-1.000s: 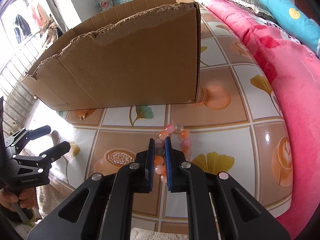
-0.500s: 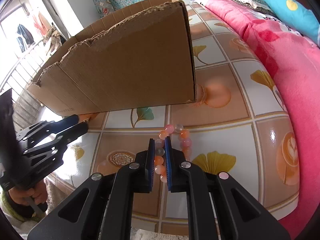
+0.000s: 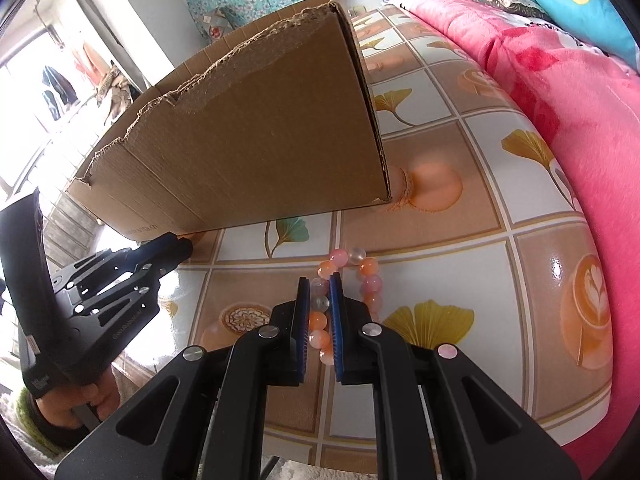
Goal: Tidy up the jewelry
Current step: 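Close the left tool on the gold butterfly charm while the right tool holds the bracelet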
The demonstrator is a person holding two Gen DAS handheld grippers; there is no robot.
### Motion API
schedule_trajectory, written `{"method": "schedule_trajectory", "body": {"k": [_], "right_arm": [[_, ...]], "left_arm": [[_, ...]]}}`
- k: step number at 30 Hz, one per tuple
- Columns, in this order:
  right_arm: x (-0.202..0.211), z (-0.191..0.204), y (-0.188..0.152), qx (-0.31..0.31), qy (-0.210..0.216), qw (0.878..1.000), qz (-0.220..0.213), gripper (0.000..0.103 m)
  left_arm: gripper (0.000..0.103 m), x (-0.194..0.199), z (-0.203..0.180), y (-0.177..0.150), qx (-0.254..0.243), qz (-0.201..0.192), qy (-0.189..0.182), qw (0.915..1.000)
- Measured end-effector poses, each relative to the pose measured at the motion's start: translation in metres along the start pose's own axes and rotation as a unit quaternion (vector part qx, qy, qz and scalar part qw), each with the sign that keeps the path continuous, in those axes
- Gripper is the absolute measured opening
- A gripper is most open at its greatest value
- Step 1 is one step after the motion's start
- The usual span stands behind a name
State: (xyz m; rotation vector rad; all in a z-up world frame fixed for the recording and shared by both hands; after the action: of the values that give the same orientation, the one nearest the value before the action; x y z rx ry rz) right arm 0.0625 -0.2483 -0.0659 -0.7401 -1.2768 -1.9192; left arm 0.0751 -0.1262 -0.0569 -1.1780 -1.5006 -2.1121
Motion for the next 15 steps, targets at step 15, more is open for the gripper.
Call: {"method": "schedule_trajectory", "body": {"k": [15], "right_arm": [[0.002, -0.001, -0.003, 0.006, 0.014, 1.000, -0.008, 0.010]], "left_arm": [[0.000, 0.006, 0.010, -0.001, -0.001, -0.004, -0.008, 1.0000]]}}
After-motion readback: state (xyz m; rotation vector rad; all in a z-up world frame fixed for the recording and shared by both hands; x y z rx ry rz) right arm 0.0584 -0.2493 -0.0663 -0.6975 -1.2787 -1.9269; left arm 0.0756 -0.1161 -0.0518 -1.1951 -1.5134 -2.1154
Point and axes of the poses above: each gripper's, at about its wrist camera, not at the fingertips, and x roughly against the way its jaws point, z to its left, y to its top, the point moved 5 cm from there along -x, roughly the way its jaws point, and after that the axes turned 1 degree about -z, right-handed, at the moved point
